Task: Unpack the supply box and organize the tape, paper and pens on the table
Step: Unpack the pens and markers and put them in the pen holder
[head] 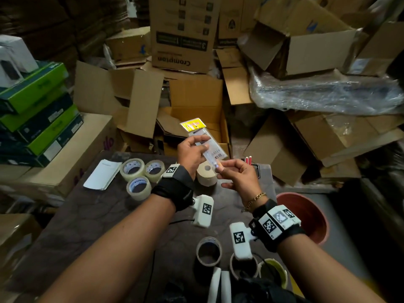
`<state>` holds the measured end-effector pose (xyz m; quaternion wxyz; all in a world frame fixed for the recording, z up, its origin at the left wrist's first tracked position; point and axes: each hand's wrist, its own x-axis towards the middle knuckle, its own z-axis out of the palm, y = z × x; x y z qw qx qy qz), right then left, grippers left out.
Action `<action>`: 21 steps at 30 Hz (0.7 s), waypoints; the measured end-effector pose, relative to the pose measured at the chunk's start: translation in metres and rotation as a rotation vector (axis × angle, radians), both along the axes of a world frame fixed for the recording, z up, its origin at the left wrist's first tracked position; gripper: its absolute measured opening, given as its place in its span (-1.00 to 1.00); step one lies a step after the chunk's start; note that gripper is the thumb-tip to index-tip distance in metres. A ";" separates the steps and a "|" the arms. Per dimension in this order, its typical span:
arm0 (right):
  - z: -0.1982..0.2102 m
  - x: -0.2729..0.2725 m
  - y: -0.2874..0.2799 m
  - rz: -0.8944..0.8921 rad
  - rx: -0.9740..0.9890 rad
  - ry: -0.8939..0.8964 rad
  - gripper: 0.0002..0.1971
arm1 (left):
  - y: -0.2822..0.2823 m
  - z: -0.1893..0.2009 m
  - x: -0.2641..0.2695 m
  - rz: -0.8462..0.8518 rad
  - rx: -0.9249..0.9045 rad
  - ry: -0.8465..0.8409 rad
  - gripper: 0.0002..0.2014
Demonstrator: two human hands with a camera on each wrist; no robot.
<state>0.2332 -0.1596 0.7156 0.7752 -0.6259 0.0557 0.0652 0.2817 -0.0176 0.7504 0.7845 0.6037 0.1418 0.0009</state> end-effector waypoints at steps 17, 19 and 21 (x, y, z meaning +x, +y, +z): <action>0.000 0.020 -0.014 0.317 -0.417 -0.140 -0.83 | -0.002 -0.012 0.003 -0.031 0.047 0.005 -0.76; 0.000 0.020 -0.015 0.352 -0.346 -0.092 -0.82 | -0.002 -0.014 0.003 -0.048 0.040 0.013 -0.76; -0.002 0.020 -0.015 0.334 -0.306 -0.063 -0.80 | -0.003 -0.015 0.004 -0.069 0.055 0.014 -0.78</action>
